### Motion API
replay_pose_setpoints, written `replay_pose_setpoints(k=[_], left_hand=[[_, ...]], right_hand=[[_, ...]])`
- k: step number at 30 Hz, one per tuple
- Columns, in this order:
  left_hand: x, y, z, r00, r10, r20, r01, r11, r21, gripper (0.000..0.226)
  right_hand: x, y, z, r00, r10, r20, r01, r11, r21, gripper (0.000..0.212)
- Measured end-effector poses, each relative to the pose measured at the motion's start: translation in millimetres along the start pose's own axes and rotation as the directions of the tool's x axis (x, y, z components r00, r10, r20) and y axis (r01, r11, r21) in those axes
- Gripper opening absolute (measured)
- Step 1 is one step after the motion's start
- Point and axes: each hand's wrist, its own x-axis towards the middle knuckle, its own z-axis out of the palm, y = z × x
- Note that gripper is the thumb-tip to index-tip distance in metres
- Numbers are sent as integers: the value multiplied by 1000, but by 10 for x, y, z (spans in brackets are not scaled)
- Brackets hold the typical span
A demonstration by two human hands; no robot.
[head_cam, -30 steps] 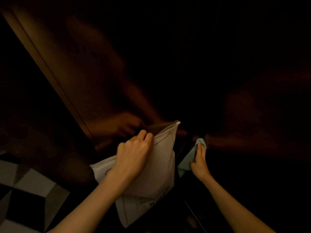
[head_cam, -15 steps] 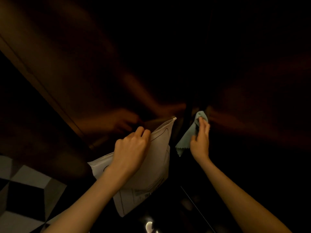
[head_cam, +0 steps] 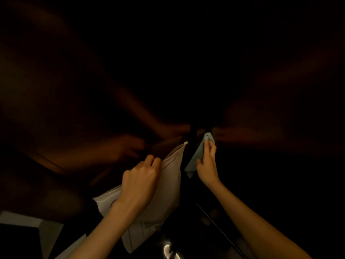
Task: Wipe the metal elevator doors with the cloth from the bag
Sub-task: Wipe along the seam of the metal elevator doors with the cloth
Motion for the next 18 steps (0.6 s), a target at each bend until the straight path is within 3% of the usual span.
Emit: replay_pose_setpoints(k=[4, 11, 18], left_hand=[[3, 34, 100, 1000, 13, -3, -13, 999, -44, 19], [-20, 180, 568, 1000, 17, 10, -16, 999, -43, 18], [-248, 256, 1333, 1000, 13, 2, -13, 999, 39, 24]], right_hand=[[56, 95, -68, 998, -52, -23, 50, 996, -77, 71], [24, 954, 11, 956, 123, 268, -59, 970, -236, 77], [30, 1621, 268, 944, 128, 303, -98, 989, -111, 77]])
